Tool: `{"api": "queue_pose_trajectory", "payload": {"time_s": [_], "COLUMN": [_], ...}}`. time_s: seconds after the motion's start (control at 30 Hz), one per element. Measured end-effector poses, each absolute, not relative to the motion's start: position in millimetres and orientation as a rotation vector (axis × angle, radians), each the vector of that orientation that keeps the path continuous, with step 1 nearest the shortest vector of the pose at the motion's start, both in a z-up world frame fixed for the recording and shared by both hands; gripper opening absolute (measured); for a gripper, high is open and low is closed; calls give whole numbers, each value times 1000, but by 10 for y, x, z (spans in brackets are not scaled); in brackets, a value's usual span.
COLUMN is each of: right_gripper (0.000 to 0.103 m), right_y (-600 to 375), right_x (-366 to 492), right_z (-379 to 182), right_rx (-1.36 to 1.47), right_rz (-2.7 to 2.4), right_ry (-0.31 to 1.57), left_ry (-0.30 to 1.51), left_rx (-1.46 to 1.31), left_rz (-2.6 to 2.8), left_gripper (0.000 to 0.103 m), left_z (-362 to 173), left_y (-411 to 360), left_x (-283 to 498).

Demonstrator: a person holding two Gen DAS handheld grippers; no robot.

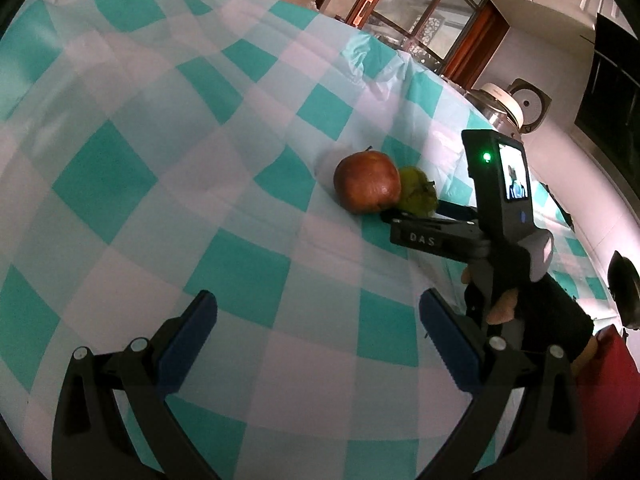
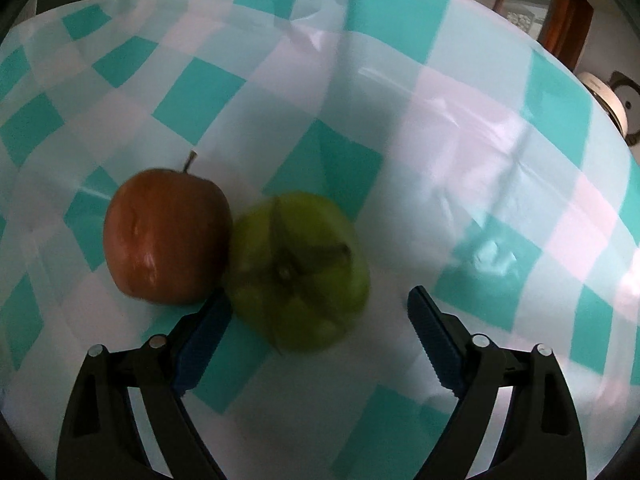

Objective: Organize fruits
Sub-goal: 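Grasp the green tomato with the right tool while the left tool grasps the red apple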

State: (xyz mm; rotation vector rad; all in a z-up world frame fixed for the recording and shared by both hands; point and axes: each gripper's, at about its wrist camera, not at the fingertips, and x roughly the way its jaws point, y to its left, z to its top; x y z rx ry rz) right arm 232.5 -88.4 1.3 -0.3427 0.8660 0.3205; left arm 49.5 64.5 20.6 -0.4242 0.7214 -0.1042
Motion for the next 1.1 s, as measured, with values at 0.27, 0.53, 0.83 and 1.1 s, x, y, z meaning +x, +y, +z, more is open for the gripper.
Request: {"api": "queue_pose_trajectory", "payload": {"time_s": [0.27,0.53,0.83,1.1], "right_gripper": [61,61,61,61], "right_y": [-1281,-1923,-2226,-2208], "right_x": [1980,910,680,669], "right_z": [88,169,98,60], "right_rx": [-88,198,386,409], "right_rz": [363,255,219,256], "right_ry": [920,898,874,880], "left_ry": [719,733,830,852], "left_rx": [-448,-419,-333,100], "left_rz": [-92,-88,-110,-114], "left_gripper": [101,101,101,101], "left_z": [194,192,143,236], "left_y": [695,651,444,-15], "left_x": [496,502,644,1499]}}
